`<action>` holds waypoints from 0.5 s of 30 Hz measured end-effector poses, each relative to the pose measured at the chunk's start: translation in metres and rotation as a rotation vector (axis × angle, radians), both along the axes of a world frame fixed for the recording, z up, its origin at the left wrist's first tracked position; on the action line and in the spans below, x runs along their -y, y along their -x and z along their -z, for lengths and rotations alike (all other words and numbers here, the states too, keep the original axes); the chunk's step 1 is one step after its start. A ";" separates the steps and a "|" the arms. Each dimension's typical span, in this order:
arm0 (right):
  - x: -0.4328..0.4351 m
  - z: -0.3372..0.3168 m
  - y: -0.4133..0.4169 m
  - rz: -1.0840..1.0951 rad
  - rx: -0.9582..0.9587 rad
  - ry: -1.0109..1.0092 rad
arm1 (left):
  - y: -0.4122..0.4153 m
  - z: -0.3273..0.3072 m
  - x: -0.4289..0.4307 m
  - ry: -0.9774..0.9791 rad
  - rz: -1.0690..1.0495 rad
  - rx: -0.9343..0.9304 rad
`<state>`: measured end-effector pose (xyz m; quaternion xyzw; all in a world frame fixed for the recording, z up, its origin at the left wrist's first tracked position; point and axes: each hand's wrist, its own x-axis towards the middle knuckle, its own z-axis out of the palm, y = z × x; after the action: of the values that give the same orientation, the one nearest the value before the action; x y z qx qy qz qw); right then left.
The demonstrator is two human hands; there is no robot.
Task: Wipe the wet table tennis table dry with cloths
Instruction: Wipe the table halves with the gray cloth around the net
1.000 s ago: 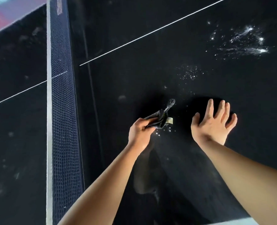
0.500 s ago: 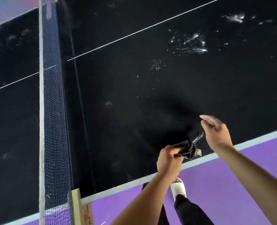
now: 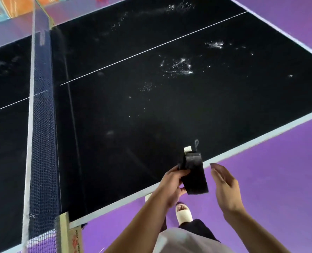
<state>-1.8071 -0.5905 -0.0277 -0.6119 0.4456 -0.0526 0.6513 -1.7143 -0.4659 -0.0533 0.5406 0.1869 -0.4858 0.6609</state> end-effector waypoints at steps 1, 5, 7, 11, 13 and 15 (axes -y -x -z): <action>-0.001 -0.006 -0.004 -0.019 0.014 -0.049 | -0.003 -0.007 -0.004 0.036 0.001 0.005; -0.009 -0.022 -0.027 -0.112 0.066 -0.055 | -0.012 -0.027 -0.023 0.026 -0.084 0.083; -0.019 -0.025 -0.041 -0.251 0.070 -0.057 | -0.017 -0.034 -0.033 -0.024 -0.140 0.164; -0.051 -0.030 -0.070 -0.466 0.055 -0.321 | -0.026 -0.059 -0.063 0.057 0.090 0.332; -0.065 -0.024 -0.085 -0.402 -0.024 -0.378 | -0.034 -0.066 -0.083 0.082 0.227 0.353; -0.077 -0.014 -0.102 -0.431 -0.130 -0.367 | -0.041 -0.064 -0.106 0.043 0.244 0.340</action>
<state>-1.7054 -0.5137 -0.0140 -0.5665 0.3482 0.2077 0.7174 -1.6730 -0.3599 0.0105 0.6192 -0.0044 -0.4680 0.6305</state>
